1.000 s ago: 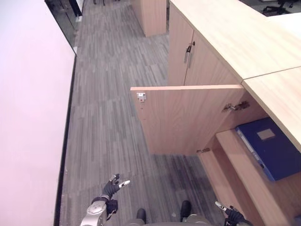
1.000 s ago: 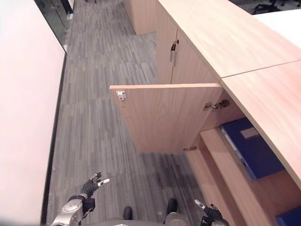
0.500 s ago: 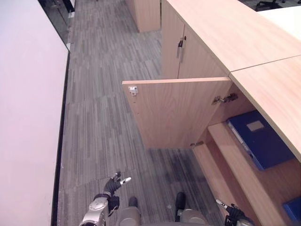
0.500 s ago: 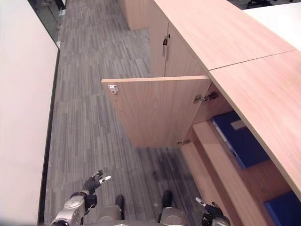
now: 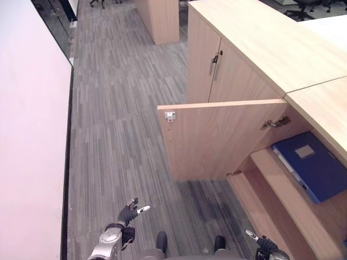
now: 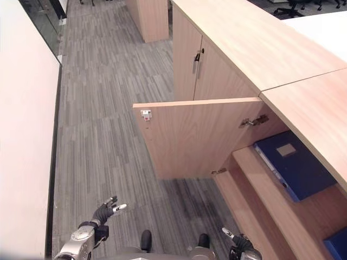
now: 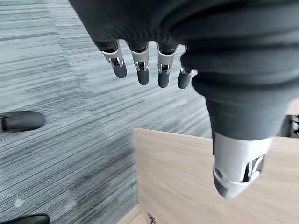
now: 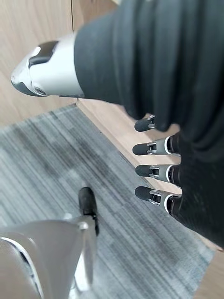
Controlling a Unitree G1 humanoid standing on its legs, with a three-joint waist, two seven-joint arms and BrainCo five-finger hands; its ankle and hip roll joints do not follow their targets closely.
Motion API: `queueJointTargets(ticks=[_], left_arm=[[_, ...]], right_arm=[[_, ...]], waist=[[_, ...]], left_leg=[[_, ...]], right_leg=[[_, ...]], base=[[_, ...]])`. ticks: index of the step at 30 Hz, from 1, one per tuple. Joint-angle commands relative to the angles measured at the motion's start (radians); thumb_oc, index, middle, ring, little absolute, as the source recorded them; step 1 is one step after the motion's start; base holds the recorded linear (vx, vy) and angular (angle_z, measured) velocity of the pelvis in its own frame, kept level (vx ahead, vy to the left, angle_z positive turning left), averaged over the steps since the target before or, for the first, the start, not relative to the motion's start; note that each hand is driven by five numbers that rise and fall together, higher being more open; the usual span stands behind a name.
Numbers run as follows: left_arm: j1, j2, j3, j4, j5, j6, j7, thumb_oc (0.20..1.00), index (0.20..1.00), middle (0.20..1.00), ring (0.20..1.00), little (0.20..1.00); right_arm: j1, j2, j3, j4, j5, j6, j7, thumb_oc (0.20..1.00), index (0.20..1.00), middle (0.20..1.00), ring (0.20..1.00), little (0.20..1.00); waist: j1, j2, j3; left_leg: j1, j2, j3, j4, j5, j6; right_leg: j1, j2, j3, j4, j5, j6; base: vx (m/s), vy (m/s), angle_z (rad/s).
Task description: Put the empty folder in the office cabinet
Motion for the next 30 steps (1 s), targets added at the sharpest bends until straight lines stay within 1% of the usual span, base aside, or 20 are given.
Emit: queueJointTargets(ticks=[1, 2, 3, 4, 5, 6, 7, 8, 10, 11, 14, 16, 17, 20, 23, 24, 25, 26, 27, 30], left_arm=[[-0.023, 0.035, 0.054, -0.059, -0.03, -0.037, 0.002, 1.0, 1.0, 1.0, 1.0, 1.0], [-0.022, 0.036, 0.054, -0.06, -0.03, -0.037, 0.002, 1.0, 1.0, 1.0, 1.0, 1.0], [-0.025, 0.045, 0.056, -0.065, -0.027, -0.036, 0.001, 1.0, 1.0, 1.0, 1.0, 1.0], [-0.031, 0.046, 0.057, -0.075, -0.029, -0.038, 0.0, 1.0, 1.0, 1.0, 1.0, 1.0], [-0.04, 0.042, 0.062, -0.08, -0.038, -0.041, 0.002, 1.0, 1.0, 1.0, 1.0, 1.0], [-0.04, 0.042, 0.062, -0.08, -0.038, -0.041, 0.002, 1.0, 1.0, 1.0, 1.0, 1.0], [-0.046, 0.037, 0.063, -0.09, -0.048, -0.046, 0.002, 1.0, 1.0, 1.0, 1.0, 1.0], [-0.046, 0.035, 0.064, -0.094, -0.05, -0.049, 0.003, 1.0, 1.0, 1.0, 1.0, 1.0], [-0.051, 0.03, 0.064, -0.11, -0.06, -0.054, 0.004, 1.0, 1.0, 1.0, 1.0, 1.0], [-0.052, 0.024, 0.061, -0.136, -0.06, -0.057, 0.005, 1.0, 1.0, 1.0, 1.0, 1.0], [-0.059, 0.022, 0.063, -0.176, -0.062, -0.062, 0.012, 1.0, 1.0, 1.0, 1.0, 1.0], [-0.059, 0.022, 0.063, -0.177, -0.062, -0.062, 0.012, 1.0, 1.0, 1.0, 1.0, 1.0], [-0.083, 0.026, 0.075, -0.206, -0.075, -0.067, 0.017, 1.0, 1.0, 1.0, 1.0, 1.0], [-0.108, 0.034, 0.081, -0.222, -0.085, -0.072, 0.022, 1.0, 1.0, 1.0, 1.0, 1.0], [-0.166, 0.057, 0.093, -0.222, -0.101, -0.08, 0.032, 1.0, 1.0, 1.0, 1.0, 1.0], [-0.21, 0.081, 0.09, -0.203, -0.102, -0.085, 0.038, 1.0, 1.0, 1.0, 1.0, 1.0], [-0.212, 0.082, 0.09, -0.202, -0.102, -0.086, 0.037, 1.0, 1.0, 1.0, 1.0, 1.0], [-0.262, 0.106, 0.089, -0.165, -0.099, -0.091, 0.048, 1.0, 1.0, 1.0, 1.0, 1.0], [-0.264, 0.107, 0.088, -0.162, -0.099, -0.092, 0.047, 1.0, 1.0, 1.0, 1.0, 1.0], [-0.348, 0.158, 0.094, -0.095, -0.104, -0.096, 0.062, 1.0, 1.0, 1.0, 1.0, 1.0]], right_arm=[[-0.021, 0.016, -0.005, -0.026, 0.038, -0.008, 0.001, 1.0, 1.0, 1.0, 1.0, 1.0], [-0.02, 0.017, -0.004, -0.026, 0.038, -0.008, 0.001, 1.0, 1.0, 1.0, 1.0, 1.0], [-0.016, 0.026, 0.013, -0.034, 0.032, -0.008, 0.004, 1.0, 1.0, 1.0, 1.0, 1.0], [-0.014, 0.032, 0.016, -0.035, 0.032, -0.01, 0.005, 1.0, 1.0, 1.0, 1.0, 1.0], [-0.003, 0.036, 0.025, -0.038, 0.034, -0.013, 0.01, 1.0, 1.0, 1.0, 1.0, 1.0], [-0.003, 0.036, 0.026, -0.038, 0.034, -0.013, 0.01, 1.0, 1.0, 1.0, 1.0, 1.0], [0.004, 0.036, 0.026, -0.034, 0.033, -0.012, 0.012, 1.0, 1.0, 1.0, 1.0, 1.0], [0.011, 0.035, 0.026, -0.032, 0.034, -0.013, 0.011, 1.0, 1.0, 1.0, 1.0, 1.0], [0.025, 0.033, 0.019, -0.027, 0.033, -0.015, 0.007, 1.0, 1.0, 1.0, 1.0, 1.0], [0.046, 0.032, 0.008, -0.023, 0.036, -0.015, 0.005, 1.0, 1.0, 1.0, 1.0, 1.0], [0.065, 0.026, 0.001, -0.018, 0.037, -0.015, 0.005, 1.0, 1.0, 1.0, 1.0, 1.0], [0.066, 0.026, 0.001, -0.018, 0.037, -0.015, 0.005, 1.0, 1.0, 1.0, 1.0, 1.0], [0.081, 0.027, 0.001, -0.017, 0.031, -0.014, 0.006, 1.0, 1.0, 1.0, 1.0, 1.0], [0.093, 0.03, 0.006, -0.022, 0.024, -0.014, 0.009, 1.0, 1.0, 1.0, 1.0, 1.0], [0.106, 0.031, 0.016, -0.025, 0.019, -0.014, 0.016, 1.0, 1.0, 1.0, 1.0, 1.0], [0.109, 0.031, 0.026, -0.024, 0.015, -0.015, 0.024, 1.0, 1.0, 1.0, 1.0, 1.0], [0.108, 0.031, 0.025, -0.024, 0.015, -0.015, 0.024, 1.0, 1.0, 1.0, 1.0, 1.0], [0.112, 0.031, 0.04, -0.025, 0.01, -0.014, 0.03, 1.0, 1.0, 1.0, 1.0, 1.0], [0.112, 0.032, 0.04, -0.025, 0.01, -0.014, 0.03, 1.0, 1.0, 1.0, 1.0, 1.0], [0.116, 0.028, 0.059, -0.026, 0.004, -0.016, 0.038, 1.0, 1.0, 1.0, 1.0, 1.0]], waist=[[0.022, 0.004, 0.043], [0.022, 0.004, 0.045], [0.017, -0.002, 0.046], [0.018, -0.003, 0.044], [0.009, -0.004, 0.04], [0.009, -0.004, 0.041], [0.003, -0.003, 0.039], [0.001, -0.004, 0.036], [0.001, -0.009, 0.026], [-0.006, -0.011, 0.007], [-0.016, -0.009, -0.012], [-0.016, -0.009, -0.011], [-0.025, -0.01, -0.028], [-0.032, -0.01, -0.035], [-0.046, -0.008, -0.044], [-0.056, -0.006, -0.05], [-0.056, -0.006, -0.049], [-0.069, -0.004, -0.058], [-0.069, -0.005, -0.056], [-0.087, -0.001, -0.064]], left_leg=[[-0.006, 0.041, -0.028, 0.053, -0.088, -0.01], [-0.004, 0.042, -0.028, 0.052, -0.089, -0.01], [0.013, 0.027, -0.024, 0.046, -0.089, -0.004], [0.01, 0.019, -0.025, 0.045, -0.09, -0.002], [0.016, 0.009, -0.034, 0.04, -0.088, 0.001], [0.018, 0.01, -0.034, 0.039, -0.089, 0.001], [0.019, 0.008, -0.04, 0.035, -0.087, 0.001], [0.024, 0.008, -0.038, 0.032, -0.088, 0.0], [0.033, 0.007, -0.031, 0.027, -0.091, -0.004], [0.049, 0.006, -0.027, 0.017, -0.096, -0.006], [0.073, 0.012, -0.021, 0.01, -0.102, -0.014], [0.075, 0.012, -0.021, 0.01, -0.102, -0.014], [0.094, 0.016, -0.01, 0.003, -0.106, -0.022], [0.106, 0.021, -0.002, -0.002, -0.108, -0.027], [0.117, 0.027, 0.007, -0.004, -0.111, -0.034], [0.123, 0.032, 0.016, -0.004, -0.111, -0.039], [0.123, 0.032, 0.016, -0.004, -0.111, -0.039], [0.129, 0.038, 0.026, -0.004, -0.111, -0.043], [0.13, 0.038, 0.027, -0.004, -0.111, -0.043], [0.138, 0.044, 0.043, -0.004, -0.111, -0.048]], right_leg=[[0.017, -0.06, -0.038, 0.208, -0.038, 0.122], [0.018, -0.06, -0.038, 0.209, -0.039, 0.122], [0.027, -0.018, -0.043, 0.15, -0.072, 0.098], [0.042, -0.007, -0.048, 0.107, -0.087, 0.097], [0.042, 0.021, -0.017, 0.069, -0.093, 0.083], [0.044, 0.022, -0.017, 0.068, -0.093, 0.083], [0.04, 0.035, 0.01, 0.058, -0.097, 0.08], [0.044, 0.037, 0.02, 0.044, -0.094, 0.077], [0.074, 0.023, 0.004, 0.003, -0.082, 0.076], [0.098, 0.018, 0.002, -0.028, -0.077, 0.073], [0.136, 0.02, -0.001, -0.078, -0.067, 0.071], [0.139, 0.02, -0.001, -0.08, -0.066, 0.071], [0.166, 0.021, -0.008, -0.11, -0.061, 0.072], [0.179, 0.023, -0.012, -0.121, -0.06, 0.071], [0.189, 0.026, -0.01, -0.131, -0.06, 0.07], [0.193, 0.029, -0.008, -0.135, -0.06, 0.071], [0.194, 0.029, -0.008, -0.135, -0.06, 0.07], [0.196, 0.031, -0.004, -0.141, -0.058, 0.07], [0.197, 0.031, -0.003, -0.141, -0.058, 0.07], [0.197, 0.036, 0.008, -0.145, -0.055, 0.07]], base=[[0.05, 0.115, -0.34], [0.09, 0.187, -0.24], [0.05, 0.077, -0.34], [0.1, 0.091, -0.28], [0.06, 0.017, -0.25], [0.07, 0.014, 0.01], [0.05, -0.008, 0.12], [0.06, -0.03, 0.15], [0.07, -0.055, 0.11], [0.08, -0.036, 0.06], [0.1, -0.034, -0.03], [0.04, -0.033, -0.08], [0.08, -0.058, -0.11], [0.05, -0.04, -0.14], [0.02, -0.034, -0.05], [0.02, -0.031, -0.05], [0.03, -0.036, -0.07], [0.02, -0.016, -0.1], [0.02, -0.023, -0.12], [0.02, -0.021, -0.1]])
